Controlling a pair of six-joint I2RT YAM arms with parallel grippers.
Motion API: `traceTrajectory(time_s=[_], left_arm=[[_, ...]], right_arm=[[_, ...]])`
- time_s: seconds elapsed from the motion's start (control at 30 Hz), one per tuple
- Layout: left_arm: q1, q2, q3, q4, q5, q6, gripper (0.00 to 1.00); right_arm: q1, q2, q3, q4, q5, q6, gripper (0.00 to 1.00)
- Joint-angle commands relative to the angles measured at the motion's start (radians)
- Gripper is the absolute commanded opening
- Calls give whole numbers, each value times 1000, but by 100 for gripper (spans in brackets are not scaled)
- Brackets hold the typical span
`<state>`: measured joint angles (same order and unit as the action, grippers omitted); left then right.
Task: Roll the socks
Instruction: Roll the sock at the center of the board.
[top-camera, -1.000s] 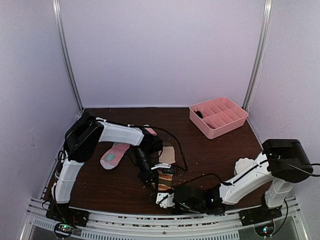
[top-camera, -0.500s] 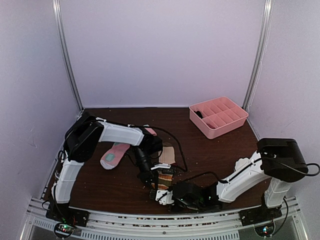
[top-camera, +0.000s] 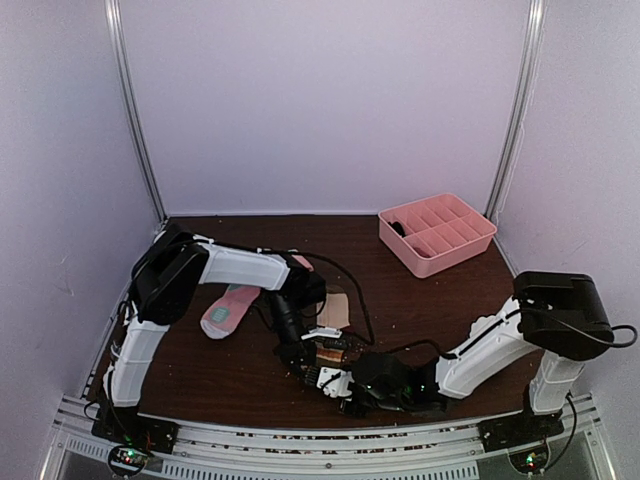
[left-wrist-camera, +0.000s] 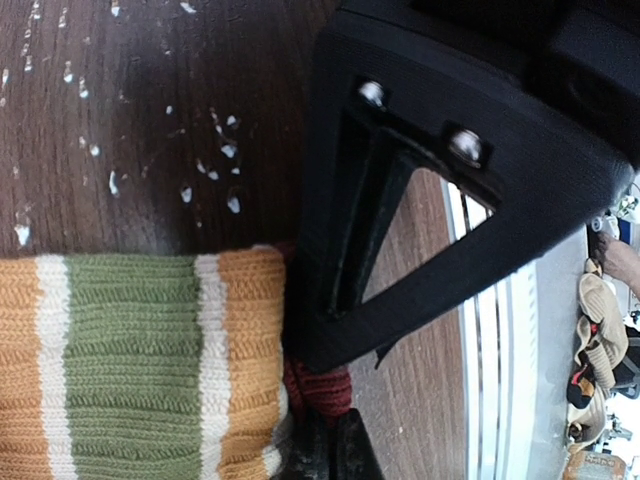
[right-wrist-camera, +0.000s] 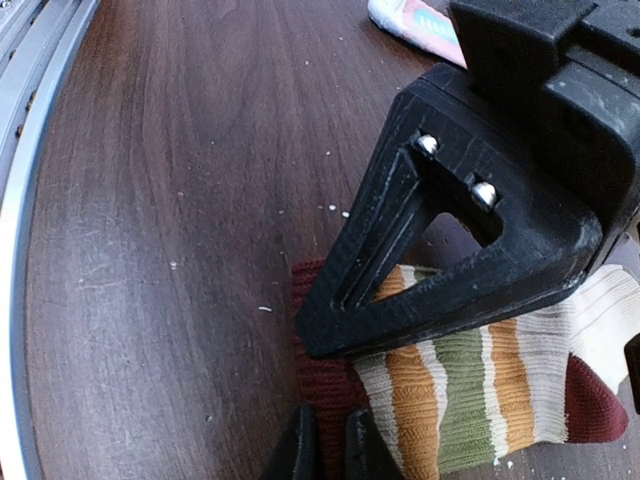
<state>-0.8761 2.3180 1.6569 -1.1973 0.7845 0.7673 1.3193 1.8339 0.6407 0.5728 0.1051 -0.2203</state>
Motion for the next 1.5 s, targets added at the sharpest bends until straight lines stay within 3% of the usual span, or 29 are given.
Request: traceTrajectory(time_s=[0.0,0.1,0.2,0.33,0.37,0.67,0.8,1.07,1.17,1.33,1.47], left_arm=[[6,31,15,-33,-76,19,1],[11,3,15,12,-97,-10,19],[30,-88,-45,130,-109,-54,37],[66,-278,-241,351,-124,-94,92],[72,-321,-289,402,-130,-95,97],[75,-569,-519,638,-151,-115,91],[56,-556,-511,607,-157,-75,82],[-51,-570,-589,677,-245,22,77],[-72,-550,-581,702,-269,39,71],[-81,-474,-516,715,-308,31,49],[-82,-447,-498,741,-323,17,46]], right_arm=[[-16,29,-16,-138,-88,43,10],[-41,29,6,-200,-169,96,0],[-77,26,4,-225,-264,175,0],[-112,16,-7,-229,-360,298,0],[-118,16,-2,-242,-378,322,0],[-191,36,39,-280,-589,527,0],[-271,67,49,-241,-713,666,0],[-386,132,23,-74,-865,921,0],[-401,149,24,-61,-882,956,0],[-403,169,46,-112,-884,977,0],[-403,170,51,-135,-874,990,0]])
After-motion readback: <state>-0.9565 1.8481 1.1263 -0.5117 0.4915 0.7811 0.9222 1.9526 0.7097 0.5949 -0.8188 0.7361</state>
